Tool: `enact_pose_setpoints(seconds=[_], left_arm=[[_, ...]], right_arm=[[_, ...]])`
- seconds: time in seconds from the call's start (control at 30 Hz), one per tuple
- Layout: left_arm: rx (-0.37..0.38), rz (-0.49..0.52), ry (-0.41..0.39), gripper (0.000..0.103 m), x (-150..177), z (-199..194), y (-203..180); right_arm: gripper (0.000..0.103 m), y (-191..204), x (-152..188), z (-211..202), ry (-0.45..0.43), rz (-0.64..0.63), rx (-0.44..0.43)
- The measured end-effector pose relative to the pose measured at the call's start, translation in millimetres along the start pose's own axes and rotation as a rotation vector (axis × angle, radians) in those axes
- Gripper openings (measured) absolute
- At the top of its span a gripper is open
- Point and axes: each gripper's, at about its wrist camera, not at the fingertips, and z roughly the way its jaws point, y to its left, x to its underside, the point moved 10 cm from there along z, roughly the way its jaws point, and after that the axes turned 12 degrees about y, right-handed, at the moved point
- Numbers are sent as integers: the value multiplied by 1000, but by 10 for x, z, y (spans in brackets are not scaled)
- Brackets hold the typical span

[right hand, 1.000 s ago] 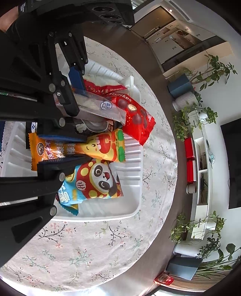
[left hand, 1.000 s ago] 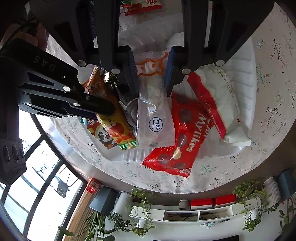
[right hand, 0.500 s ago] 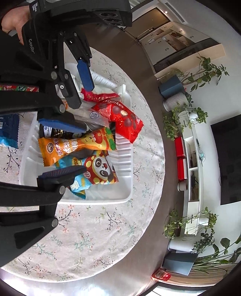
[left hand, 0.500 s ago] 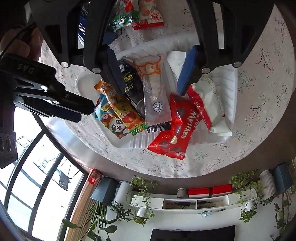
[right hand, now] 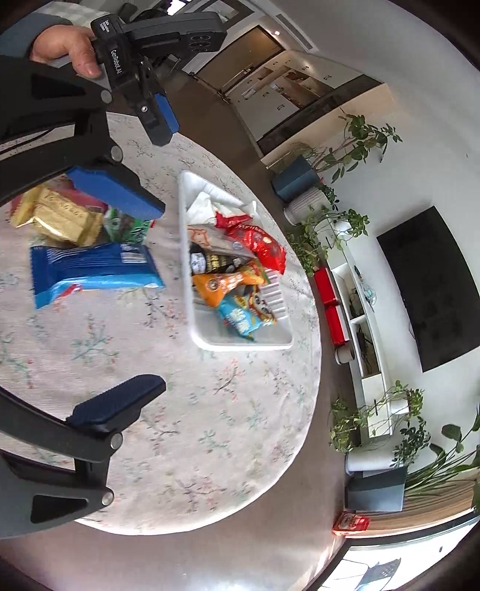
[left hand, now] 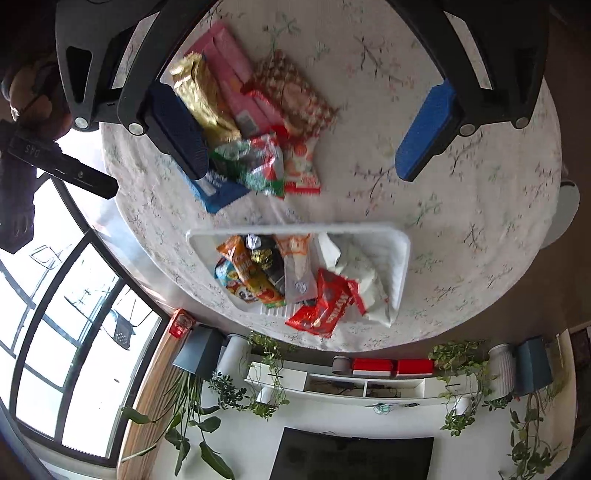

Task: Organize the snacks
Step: 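Move both open tools back over the remaining snack pile, then grasp the blue packet with the right gripper while the left gripper grasps the pink bar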

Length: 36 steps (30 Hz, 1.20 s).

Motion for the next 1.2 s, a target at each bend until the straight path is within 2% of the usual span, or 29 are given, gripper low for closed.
enact_pose_setpoints(seconds=[0.17, 0.23, 0.3, 0.37, 0.57, 0.77, 0.97, 1.1, 1.2], left_arm=[[-2, -21, 45, 103, 660, 17, -22], [18, -22, 51, 103, 823, 1, -80], [4, -44, 92, 103, 935, 34, -107], [3, -56, 122, 103, 974, 83, -138], [1, -35, 132, 103, 956, 113, -243], [-10, -45, 140, 103, 921, 120, -168], [-31, -34, 159, 102, 920, 184, -139], [-45, -9, 177, 102, 895, 257, -223], [-51, 10, 187, 102, 872, 326, -287]], right_arm=[[88, -131, 521, 100, 77, 79, -23], [87, -128, 623, 91, 82, 87, -29], [87, -83, 646, 72, 76, 77, -36], [86, -25, 634, 61, 75, 54, -25], [79, 125, 547, 131, 103, -29, 34], [72, 298, 467, 470, 190, -131, 90], [62, 413, 372, 788, 241, -228, 168], [51, 342, 396, 960, 295, -236, 200], [39, 324, 435, 931, 267, -268, 229]])
